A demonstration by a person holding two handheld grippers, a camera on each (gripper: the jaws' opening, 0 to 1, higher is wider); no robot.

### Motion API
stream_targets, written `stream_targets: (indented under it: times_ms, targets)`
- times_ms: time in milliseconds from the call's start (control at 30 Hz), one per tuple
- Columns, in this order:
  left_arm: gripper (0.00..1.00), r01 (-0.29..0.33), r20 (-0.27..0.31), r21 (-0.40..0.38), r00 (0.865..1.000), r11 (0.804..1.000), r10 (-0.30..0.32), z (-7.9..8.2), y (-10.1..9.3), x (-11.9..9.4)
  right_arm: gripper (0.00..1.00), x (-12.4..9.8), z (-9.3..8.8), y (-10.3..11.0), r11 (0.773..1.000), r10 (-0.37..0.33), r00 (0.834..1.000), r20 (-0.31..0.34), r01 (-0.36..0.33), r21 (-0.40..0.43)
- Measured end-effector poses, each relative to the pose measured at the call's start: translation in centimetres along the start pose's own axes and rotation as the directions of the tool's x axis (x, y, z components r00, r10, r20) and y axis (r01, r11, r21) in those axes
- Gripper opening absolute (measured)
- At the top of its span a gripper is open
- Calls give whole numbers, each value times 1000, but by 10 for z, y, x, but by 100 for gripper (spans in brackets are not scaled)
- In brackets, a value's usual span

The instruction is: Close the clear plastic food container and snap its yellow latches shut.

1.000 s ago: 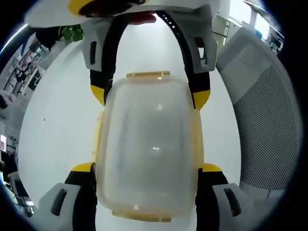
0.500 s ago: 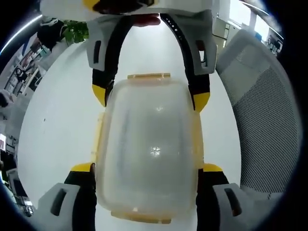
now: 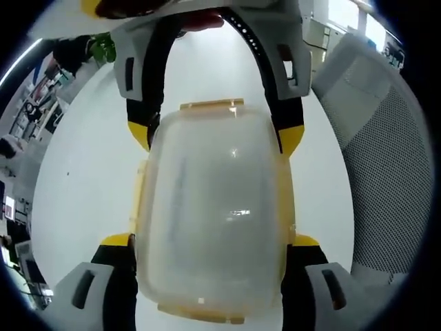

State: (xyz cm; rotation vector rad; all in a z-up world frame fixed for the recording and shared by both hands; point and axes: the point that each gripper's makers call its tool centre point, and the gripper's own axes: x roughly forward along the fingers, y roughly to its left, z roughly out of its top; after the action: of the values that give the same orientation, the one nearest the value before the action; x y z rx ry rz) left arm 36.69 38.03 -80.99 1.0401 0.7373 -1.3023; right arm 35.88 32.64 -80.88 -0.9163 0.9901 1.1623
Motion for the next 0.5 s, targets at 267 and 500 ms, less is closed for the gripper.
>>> stream_targets:
  times_ms: [267, 500]
  targets:
    - [88, 0, 11, -10, 1000, 1000, 1, 3, 8, 3, 85, 0, -1, -9, 1000, -1, 1000, 18, 1, 1]
    - [88, 4, 4, -10, 1000, 1000, -4, 4, 12, 4, 85, 1, -1, -12, 1000, -4, 1000, 16, 4, -1]
